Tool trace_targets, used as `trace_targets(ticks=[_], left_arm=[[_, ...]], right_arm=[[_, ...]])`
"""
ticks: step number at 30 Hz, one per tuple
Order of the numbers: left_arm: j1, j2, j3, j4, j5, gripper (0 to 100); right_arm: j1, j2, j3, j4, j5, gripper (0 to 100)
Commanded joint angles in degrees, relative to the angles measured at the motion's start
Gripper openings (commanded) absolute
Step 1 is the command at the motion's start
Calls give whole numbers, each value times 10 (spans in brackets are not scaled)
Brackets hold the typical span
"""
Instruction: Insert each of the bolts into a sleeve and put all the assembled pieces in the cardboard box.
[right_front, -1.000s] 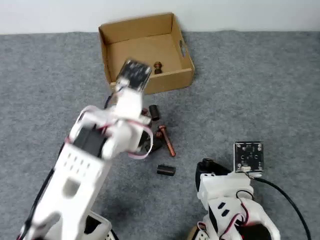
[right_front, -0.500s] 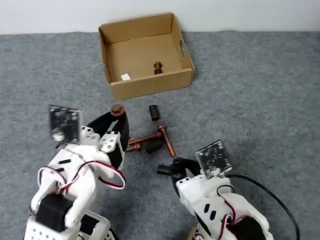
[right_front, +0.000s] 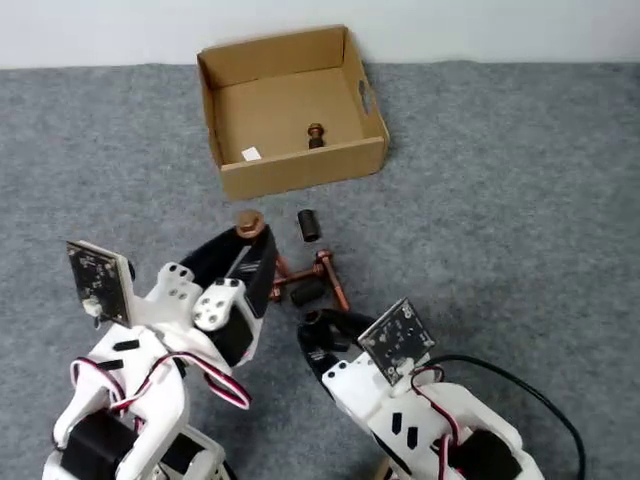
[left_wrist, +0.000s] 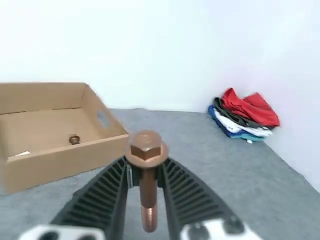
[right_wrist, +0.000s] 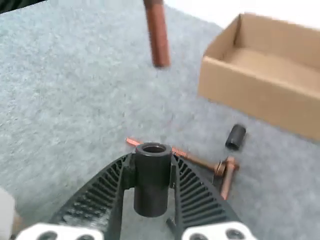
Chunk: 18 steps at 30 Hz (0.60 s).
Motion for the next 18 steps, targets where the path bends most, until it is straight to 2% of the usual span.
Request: trace_targets(ticks=[1, 11, 18], left_arm=[[13, -1, -2, -23, 5, 5], [25, -2, -2, -20, 5, 5], [55, -5, -7, 31, 5, 5]], right_arm=[[-5, -5, -5, -44, 29, 9], [-5, -5, -8, -76, 49, 8], [-3, -5, -8, -75, 49, 8]])
